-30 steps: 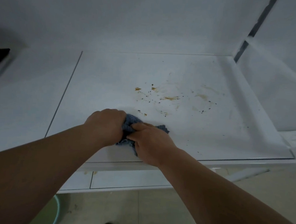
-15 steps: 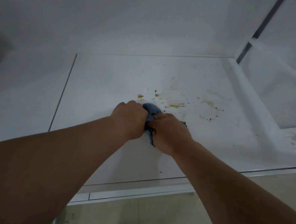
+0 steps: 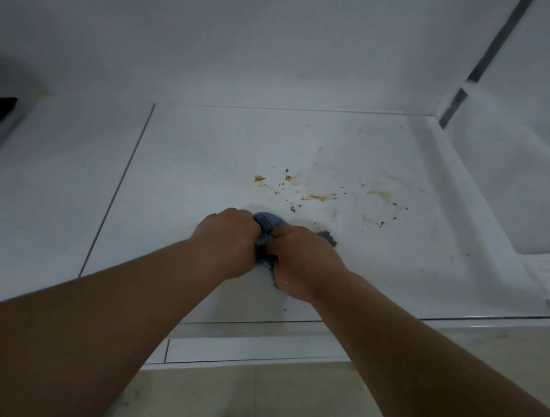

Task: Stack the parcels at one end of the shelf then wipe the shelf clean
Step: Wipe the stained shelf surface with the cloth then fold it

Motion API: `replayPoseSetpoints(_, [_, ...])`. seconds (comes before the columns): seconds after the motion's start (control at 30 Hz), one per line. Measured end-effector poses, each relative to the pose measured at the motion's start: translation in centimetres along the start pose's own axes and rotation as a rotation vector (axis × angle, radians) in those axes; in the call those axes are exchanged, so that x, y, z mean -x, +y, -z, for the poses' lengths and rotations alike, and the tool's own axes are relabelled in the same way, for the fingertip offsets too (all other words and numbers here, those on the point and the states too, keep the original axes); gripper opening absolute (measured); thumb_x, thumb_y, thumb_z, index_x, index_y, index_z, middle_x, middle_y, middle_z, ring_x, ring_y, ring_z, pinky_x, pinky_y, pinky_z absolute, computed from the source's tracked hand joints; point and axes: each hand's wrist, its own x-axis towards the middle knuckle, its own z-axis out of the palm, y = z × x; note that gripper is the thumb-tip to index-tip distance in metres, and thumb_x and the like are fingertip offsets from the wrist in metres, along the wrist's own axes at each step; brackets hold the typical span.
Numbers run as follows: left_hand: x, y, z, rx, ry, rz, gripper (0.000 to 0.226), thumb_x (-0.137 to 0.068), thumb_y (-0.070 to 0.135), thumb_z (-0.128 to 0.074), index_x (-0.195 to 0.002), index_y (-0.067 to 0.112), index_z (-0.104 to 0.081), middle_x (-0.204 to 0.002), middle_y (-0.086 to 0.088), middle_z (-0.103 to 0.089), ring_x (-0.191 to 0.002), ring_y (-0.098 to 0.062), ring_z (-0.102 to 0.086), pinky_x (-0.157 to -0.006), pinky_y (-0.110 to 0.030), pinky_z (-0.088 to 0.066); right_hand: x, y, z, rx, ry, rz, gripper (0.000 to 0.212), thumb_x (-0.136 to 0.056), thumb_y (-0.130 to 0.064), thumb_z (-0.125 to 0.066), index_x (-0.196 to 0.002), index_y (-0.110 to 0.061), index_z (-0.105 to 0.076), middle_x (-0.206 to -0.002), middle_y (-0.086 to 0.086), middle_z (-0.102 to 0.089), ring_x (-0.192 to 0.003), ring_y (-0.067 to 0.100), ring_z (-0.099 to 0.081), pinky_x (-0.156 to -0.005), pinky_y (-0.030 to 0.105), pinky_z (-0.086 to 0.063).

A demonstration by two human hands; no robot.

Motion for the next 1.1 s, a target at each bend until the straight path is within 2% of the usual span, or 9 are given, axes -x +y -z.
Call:
replayPoseSetpoints(0.17, [2.3,2.0,-0.1,0.026,-0.032,0.068,0.015,-0.081,0.026,-0.058,-0.084,0.019,-0.071,-0.067,0.007,-0.038,-0.068,-0.017,-0.049,-0.06,-0.029,-0.043,2.7,0.3,-0.4,0.016,-0.066,0.039,0.039,-0.082,-0.019,-0.054,-0.118,-0.026,-0.066,-0.115,-0.002,-0.058,-0.109,0.022,-0.052,-0.087,0.036,-0.052])
replayPoseSetpoints(0.43, [6.7,5.4,0.3,0.151,-0.136,0.106,0.012,-0.08,0.027,-0.061,-0.07,0.022,-0.062,-0.067,0.007,-0.054,-0.07,-0.016,-0.058,-0.066,-0.029,-0.052,7.4,-0.2,0.6,0.003,-0.175,0.078,0.03,-0.071,-0.015,-0.068,-0.1,-0.015,-0.072,-0.095,0.0,-0.061,-0.095,0.019,-0.054,-0.074,0.03,-0.048])
replayPoseSetpoints(0.53, [7.1,6.3,1.6,0.121,-0.247,0.056,0.017,-0.083,0.02,-0.059,-0.094,0.013,-0.069,-0.09,-0.004,-0.067,-0.083,-0.021,-0.062,-0.07,-0.028,-0.05,8.1,-0.8,2.6,0.057,-0.3,0.076,0.019,-0.071,-0.014,-0.068,-0.088,-0.011,-0.076,-0.075,0.001,-0.059,-0.075,0.02,-0.058,-0.069,0.031,-0.05])
replayPoseSetpoints(0.6, [7.4,6.8,2.6,0.163,-0.343,0.063,0.024,-0.084,0.018,-0.059,-0.104,0.008,-0.069,-0.103,-0.009,-0.068,-0.088,-0.021,-0.06,-0.063,-0.023,-0.041,8.4,-0.9,3.9,0.016,-0.359,0.058,0.024,-0.078,-0.016,-0.061,-0.095,-0.007,-0.075,-0.085,0.007,-0.066,-0.082,0.022,-0.061,-0.072,0.033,-0.05])
replayPoseSetpoints(0.67, [7.5,6.8,3.4,0.267,-0.365,0.096,0.025,-0.084,0.016,-0.061,-0.105,0.007,-0.07,-0.107,-0.01,-0.067,-0.094,-0.022,-0.06,-0.068,-0.024,-0.041,8.4,-0.7,5.0,-0.126,-0.39,0.022,0.03,-0.08,-0.011,-0.056,-0.102,0.003,-0.07,-0.099,0.017,-0.067,-0.086,0.021,-0.057,-0.071,0.031,-0.045])
replayPoseSetpoints(0.73, [7.8,6.4,4.3,0.451,-0.313,0.167,0.021,-0.083,0.012,-0.063,-0.102,0.009,-0.073,-0.106,-0.007,-0.068,-0.098,-0.021,-0.06,-0.077,-0.025,-0.043,8.5,-0.4,6.0,-0.252,-0.363,-0.003,0.032,-0.082,-0.008,-0.054,-0.104,0.011,-0.066,-0.109,0.024,-0.065,-0.091,0.028,-0.057,-0.076,0.032,-0.045])
replayPoseSetpoints(0.83, [8.2,6.0,5.4,0.676,-0.204,0.264,0.026,-0.081,0.004,-0.066,-0.103,0.014,-0.075,-0.102,-0.002,-0.069,-0.098,-0.017,-0.059,-0.08,-0.025,-0.045,8.5,-0.1,7.2,-0.411,-0.281,-0.042,0.03,-0.089,-0.012,-0.055,-0.107,0.009,-0.065,-0.114,0.02,-0.065,-0.109,0.031,-0.057,-0.095,0.04,-0.045])
replayPoseSetpoints(1.0, [8.0,5.8,6.3,0.863,-0.11,0.4,0.027,-0.083,-0.006,-0.058,-0.09,0.016,-0.073,-0.091,0.0,-0.065,-0.085,-0.013,-0.056,-0.067,-0.022,-0.046,8.5,0.8,7.9,-0.63,-0.062,-0.19,0.018,-0.085,-0.012,-0.063,-0.101,-0.005,-0.069,-0.104,0.004,-0.065,-0.099,0.02,-0.059,-0.085,0.034,-0.049])
replayPoseSetpoints(1.1, [8.1,5.1,6.3,1.003,-0.098,0.49,0.021,-0.085,-0.001,-0.051,-0.086,0.012,-0.067,-0.099,-0.007,-0.062,-0.095,-0.022,-0.056,-0.081,-0.034,-0.053,8.4,1.6,8.2,-0.63,0.034,-0.247,0.019,-0.089,-0.004,-0.055,-0.102,-0.007,-0.068,-0.101,0.001,-0.06,-0.097,0.018,-0.054,-0.082,0.03,-0.046])
